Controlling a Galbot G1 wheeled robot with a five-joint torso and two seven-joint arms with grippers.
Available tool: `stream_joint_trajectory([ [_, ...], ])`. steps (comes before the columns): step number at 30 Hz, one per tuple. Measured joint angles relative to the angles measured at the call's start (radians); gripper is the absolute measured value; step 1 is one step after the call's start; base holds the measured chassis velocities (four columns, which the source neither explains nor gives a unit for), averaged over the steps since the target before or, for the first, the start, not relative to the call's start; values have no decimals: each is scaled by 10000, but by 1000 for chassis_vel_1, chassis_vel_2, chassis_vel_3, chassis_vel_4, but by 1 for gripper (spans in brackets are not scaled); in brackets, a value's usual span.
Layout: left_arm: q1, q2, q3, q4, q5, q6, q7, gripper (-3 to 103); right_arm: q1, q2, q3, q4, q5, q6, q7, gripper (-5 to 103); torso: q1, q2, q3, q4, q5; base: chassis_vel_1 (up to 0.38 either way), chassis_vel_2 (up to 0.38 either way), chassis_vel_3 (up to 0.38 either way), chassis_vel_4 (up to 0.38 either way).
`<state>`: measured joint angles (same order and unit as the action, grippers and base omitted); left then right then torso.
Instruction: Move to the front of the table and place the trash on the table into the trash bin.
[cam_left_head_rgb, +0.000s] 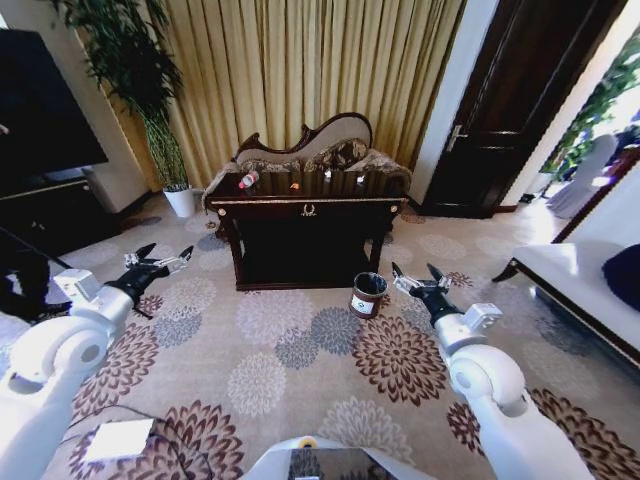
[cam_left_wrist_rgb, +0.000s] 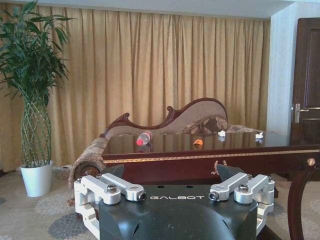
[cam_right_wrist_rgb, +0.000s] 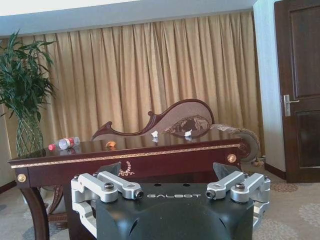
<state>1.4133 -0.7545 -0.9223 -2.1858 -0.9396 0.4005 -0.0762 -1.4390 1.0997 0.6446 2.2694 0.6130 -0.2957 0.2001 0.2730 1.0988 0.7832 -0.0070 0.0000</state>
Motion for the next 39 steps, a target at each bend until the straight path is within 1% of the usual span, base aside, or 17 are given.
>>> stream_joint_trajectory([
  [7,-60,12,64,32,9,-26,6,100,-13,11,-2,-22,-35,35,-40,100,5,-2,3,-1,0,-174,179,166,-166],
  [8,-76,16,77,34,9,-27,6,100,-9,15,-6,-31,-39,52,-44,100,9,-4,5,4,3,-113,143,149,-103],
  [9,-76,16,77,34,9,-27,6,100,-9,15,-6,-31,-39,52,-44,100,9,-4,5,4,3,-113,143,149,-103],
  [12,-83,31,94,34,9,-40,8,100,-9,22,-11,-40,-54,82,-52,100,4,-2,2,-2,-1,-113,113,94,-109],
  [23,-98,43,146,-28,8,-96,22,100,-14,34,-16,-76,-99,119,-76,100,-2,1,0,0,-2,-149,127,123,-128],
  [27,-99,44,150,-34,9,-119,27,100,-13,40,-24,-84,-113,131,-90,100,5,-3,3,3,7,-166,229,185,-189],
  [29,-99,47,150,-35,9,-124,28,100,-13,40,-26,-84,-113,133,-92,100,6,-3,3,0,5,-184,129,166,-193],
  [31,-100,50,150,-34,8,-130,29,100,-12,40,-30,-83,-114,137,-105,100,5,-2,2,-3,-7,-183,132,148,-158],
  [35,-88,40,150,-65,9,-139,35,100,-9,46,-33,-83,-115,143,-126,100,0,0,0,2,3,-136,137,134,-133],
  [39,-54,25,150,-96,13,-151,39,100,-9,48,-40,-90,-115,153,-136,100,-1,0,0,2,1,-141,143,153,-121],
])
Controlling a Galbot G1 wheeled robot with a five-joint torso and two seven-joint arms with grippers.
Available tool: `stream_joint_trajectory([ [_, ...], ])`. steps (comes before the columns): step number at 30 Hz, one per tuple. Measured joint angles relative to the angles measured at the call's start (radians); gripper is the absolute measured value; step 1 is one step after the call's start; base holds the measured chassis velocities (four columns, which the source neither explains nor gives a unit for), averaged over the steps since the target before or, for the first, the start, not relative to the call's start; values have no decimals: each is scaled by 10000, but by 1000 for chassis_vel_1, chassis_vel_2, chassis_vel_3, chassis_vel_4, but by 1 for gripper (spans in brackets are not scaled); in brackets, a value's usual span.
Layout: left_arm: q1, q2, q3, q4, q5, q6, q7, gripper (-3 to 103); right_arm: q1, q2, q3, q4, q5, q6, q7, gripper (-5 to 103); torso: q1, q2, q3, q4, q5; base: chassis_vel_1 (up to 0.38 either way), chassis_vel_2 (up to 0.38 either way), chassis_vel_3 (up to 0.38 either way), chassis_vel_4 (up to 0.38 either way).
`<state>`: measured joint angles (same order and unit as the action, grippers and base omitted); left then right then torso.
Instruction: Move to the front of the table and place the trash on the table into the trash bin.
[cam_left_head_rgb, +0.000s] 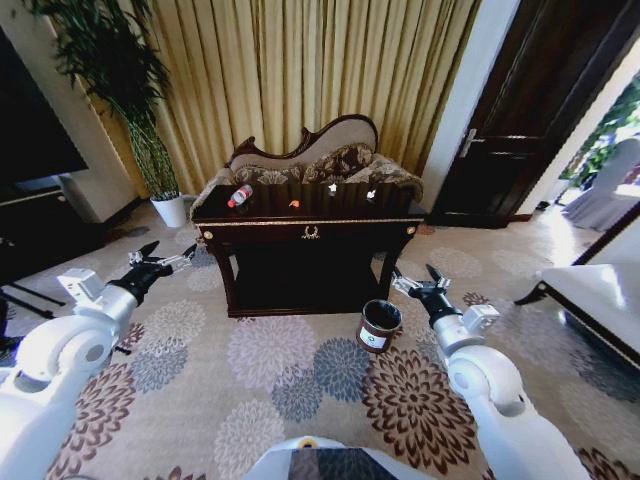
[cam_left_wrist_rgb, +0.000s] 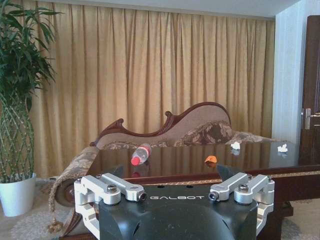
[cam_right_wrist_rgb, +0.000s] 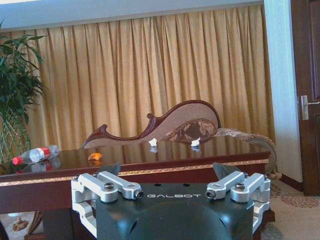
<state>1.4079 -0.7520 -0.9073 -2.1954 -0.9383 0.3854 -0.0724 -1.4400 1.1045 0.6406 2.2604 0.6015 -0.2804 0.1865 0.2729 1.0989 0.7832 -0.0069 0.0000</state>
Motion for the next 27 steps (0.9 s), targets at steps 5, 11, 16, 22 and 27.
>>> stream_joint_trajectory([
  [5,5,0,-2,-20,4,-12,1,100,5,1,0,-1,0,11,-15,100,2,-1,1,-2,0,-160,156,157,-158],
  [11,37,-6,-3,-73,12,-15,3,100,11,2,0,-1,0,18,-33,100,2,-1,1,-1,0,-161,164,153,-169],
  [16,58,-24,-3,-112,20,-21,3,100,-3,15,3,-7,-4,28,-58,100,2,-1,1,-2,-1,-150,141,142,-153],
  [22,83,-33,-18,-139,25,-29,3,100,-3,19,12,-26,-11,37,-81,100,2,-1,1,-1,0,-143,150,142,-143],
  [27,94,-33,-32,-153,28,-34,3,100,8,18,17,-47,-11,50,-91,100,1,0,1,-1,0,-139,130,135,-129],
])
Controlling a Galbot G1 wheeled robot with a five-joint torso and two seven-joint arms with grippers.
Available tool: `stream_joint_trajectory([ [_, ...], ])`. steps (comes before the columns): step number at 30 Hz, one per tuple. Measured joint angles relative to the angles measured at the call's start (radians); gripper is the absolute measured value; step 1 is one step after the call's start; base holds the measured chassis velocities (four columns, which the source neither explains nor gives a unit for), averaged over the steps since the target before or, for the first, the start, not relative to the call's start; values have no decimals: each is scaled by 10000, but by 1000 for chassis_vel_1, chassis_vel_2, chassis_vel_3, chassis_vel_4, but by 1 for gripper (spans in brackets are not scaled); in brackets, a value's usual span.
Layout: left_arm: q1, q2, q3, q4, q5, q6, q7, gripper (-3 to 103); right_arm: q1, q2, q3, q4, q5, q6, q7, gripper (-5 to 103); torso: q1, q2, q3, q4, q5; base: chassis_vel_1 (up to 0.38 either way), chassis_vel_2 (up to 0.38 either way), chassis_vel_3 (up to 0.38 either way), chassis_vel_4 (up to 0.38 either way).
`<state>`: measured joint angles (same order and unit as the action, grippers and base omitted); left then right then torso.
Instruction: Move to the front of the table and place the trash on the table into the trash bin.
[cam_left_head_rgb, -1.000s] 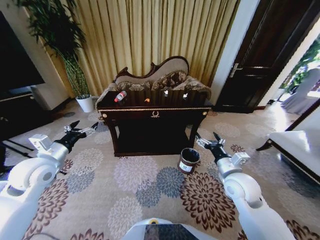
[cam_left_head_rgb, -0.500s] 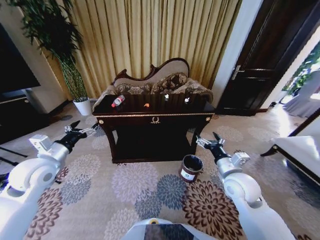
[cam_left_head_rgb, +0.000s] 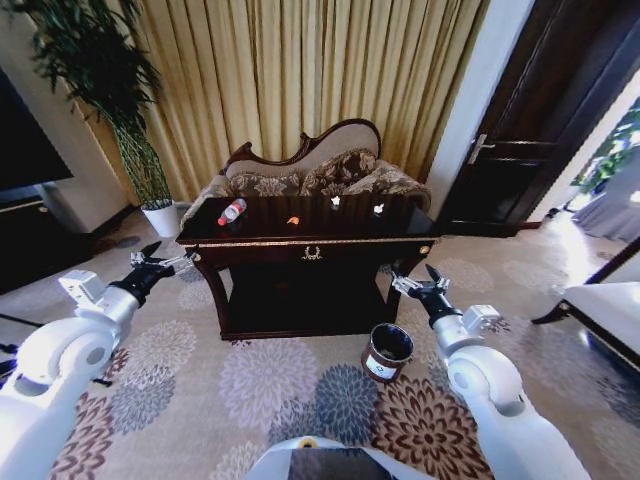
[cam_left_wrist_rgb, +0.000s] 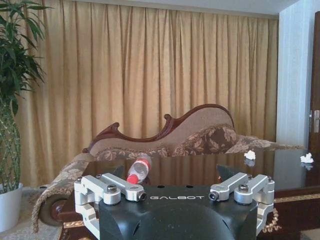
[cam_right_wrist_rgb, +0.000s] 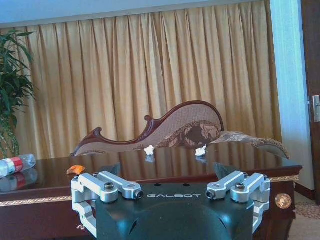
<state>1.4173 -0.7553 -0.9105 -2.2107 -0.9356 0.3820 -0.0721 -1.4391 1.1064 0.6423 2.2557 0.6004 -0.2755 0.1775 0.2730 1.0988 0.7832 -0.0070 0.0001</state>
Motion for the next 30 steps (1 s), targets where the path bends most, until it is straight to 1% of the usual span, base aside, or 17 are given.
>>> stream_joint_trajectory([
  [12,41,-33,-15,-36,19,-20,0,100,-2,-2,5,-3,-6,10,-25,100,1,-1,1,1,1,-149,163,157,-157],
  [16,44,-54,-17,-64,19,-22,0,100,-2,-3,0,-2,-12,10,-29,100,1,0,0,-2,-1,-147,122,145,-134],
  [23,96,-87,-29,-83,31,-36,0,100,-2,11,-33,1,-32,16,-38,100,0,0,0,1,-1,-133,121,133,-126],
  [30,74,-106,-16,-82,37,-45,2,100,6,9,-66,6,-43,24,-43,100,1,0,0,-1,-1,-149,143,161,-151],
])
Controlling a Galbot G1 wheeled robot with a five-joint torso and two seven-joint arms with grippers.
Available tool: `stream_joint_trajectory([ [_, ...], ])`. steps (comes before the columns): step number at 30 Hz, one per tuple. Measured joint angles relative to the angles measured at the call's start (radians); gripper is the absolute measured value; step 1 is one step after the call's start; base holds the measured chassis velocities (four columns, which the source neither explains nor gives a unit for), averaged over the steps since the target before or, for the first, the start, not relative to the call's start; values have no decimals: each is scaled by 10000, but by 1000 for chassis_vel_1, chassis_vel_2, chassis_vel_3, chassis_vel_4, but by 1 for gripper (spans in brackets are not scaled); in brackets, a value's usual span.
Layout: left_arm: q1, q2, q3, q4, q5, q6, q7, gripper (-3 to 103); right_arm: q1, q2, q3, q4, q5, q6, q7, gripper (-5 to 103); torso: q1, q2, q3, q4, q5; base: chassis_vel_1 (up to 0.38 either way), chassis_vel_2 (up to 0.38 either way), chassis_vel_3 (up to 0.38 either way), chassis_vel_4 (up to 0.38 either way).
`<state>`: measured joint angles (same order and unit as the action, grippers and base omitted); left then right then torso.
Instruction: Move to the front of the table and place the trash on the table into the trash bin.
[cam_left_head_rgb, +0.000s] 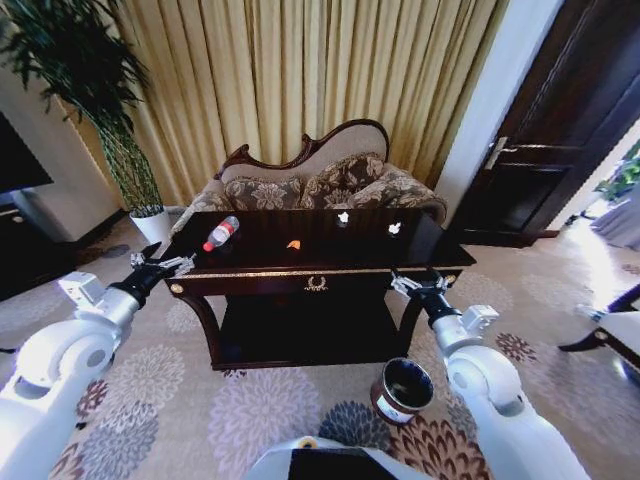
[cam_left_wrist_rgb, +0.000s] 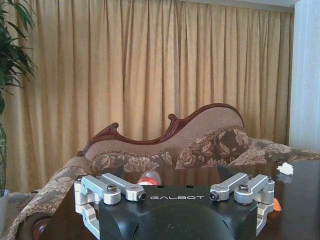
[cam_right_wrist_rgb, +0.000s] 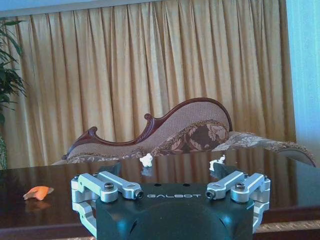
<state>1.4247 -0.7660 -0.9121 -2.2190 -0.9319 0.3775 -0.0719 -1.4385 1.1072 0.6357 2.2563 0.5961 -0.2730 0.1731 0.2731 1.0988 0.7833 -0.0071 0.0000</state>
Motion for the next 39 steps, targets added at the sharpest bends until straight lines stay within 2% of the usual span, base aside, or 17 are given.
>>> stream_joint_trajectory([
  [22,77,-202,-73,-99,9,-3,1,100,454,-93,-438,-206,147,-156,-73,100,2,-1,1,0,0,-132,127,128,-131],
  [30,449,-340,-555,-266,-41,-8,25,100,1920,-645,-995,-1303,942,-638,524,100,0,0,0,0,2,-6,7,9,-5],
  [33,612,-413,-717,-273,-66,-60,33,100,3040,-990,-1351,-2103,1324,-773,797,100,-1,0,0,3,0,0,0,0,0],
  [39,688,-552,-812,-250,-66,-94,46,100,4482,-1281,-1816,-3487,1566,-887,850,100,0,-1,1,1,0,0,0,0,0],
])
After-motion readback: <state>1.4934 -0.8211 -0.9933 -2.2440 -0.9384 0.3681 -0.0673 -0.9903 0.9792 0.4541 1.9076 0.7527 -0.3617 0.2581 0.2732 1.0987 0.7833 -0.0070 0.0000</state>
